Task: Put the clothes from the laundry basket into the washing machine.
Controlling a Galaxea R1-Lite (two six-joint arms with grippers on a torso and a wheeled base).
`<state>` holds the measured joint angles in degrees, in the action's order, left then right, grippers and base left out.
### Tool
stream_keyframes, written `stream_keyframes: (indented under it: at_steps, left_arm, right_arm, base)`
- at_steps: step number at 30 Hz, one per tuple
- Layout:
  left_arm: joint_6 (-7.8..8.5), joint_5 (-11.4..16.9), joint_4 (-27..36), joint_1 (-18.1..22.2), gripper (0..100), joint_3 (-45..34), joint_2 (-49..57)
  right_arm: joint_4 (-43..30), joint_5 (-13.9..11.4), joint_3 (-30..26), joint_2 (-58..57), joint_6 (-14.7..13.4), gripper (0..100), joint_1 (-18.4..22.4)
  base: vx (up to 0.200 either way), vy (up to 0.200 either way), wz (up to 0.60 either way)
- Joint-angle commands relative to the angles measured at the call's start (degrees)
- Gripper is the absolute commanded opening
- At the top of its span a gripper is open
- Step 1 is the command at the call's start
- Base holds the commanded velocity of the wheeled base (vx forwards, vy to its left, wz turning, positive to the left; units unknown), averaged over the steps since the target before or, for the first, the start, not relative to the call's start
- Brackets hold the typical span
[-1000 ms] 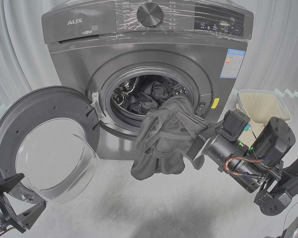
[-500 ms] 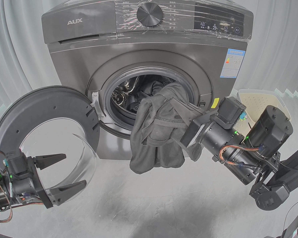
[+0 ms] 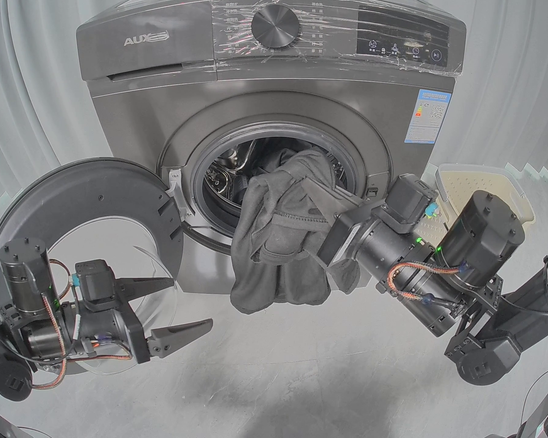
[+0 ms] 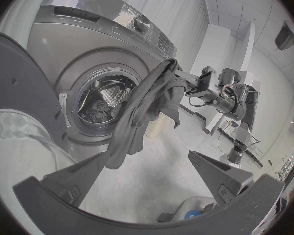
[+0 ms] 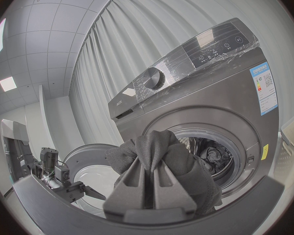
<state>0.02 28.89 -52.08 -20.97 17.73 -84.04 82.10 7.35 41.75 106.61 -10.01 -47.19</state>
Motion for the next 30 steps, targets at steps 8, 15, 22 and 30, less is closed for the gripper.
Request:
stream_keyframes:
  at_steps: [8, 15, 22, 30]
  left_arm:
    - [-0.11, -0.8, -8.0, -2.3, 100, 1.6, -11.0]
    - [-0.38, -0.8, -9.9, -4.3, 100, 1.9, -12.4]
    - [-1.17, -1.1, -13.4, -4.8, 100, 5.6, -17.6]
    - [-1.34, -2.0, -18.8, -4.2, 100, 8.5, -25.6]
  right_arm:
    - [0.8, 0.2, -0.4, 0.3, 0.0, 0, -0.4]
    - [0.9, 0.2, -0.4, 0.4, -0.1, 0, -0.6]
    - [1.0, 0.3, -0.4, 0.7, -0.1, 0, -1.3]
    - [1.0, 0.4, -0.4, 0.4, -0.1, 0, -1.6]
  base:
    - [0.000, 0.000, 0.00]
    - [0.000, 0.000, 0.00]
    - [0.000, 0.000, 0.00]
    - [0.000, 0.000, 0.00]
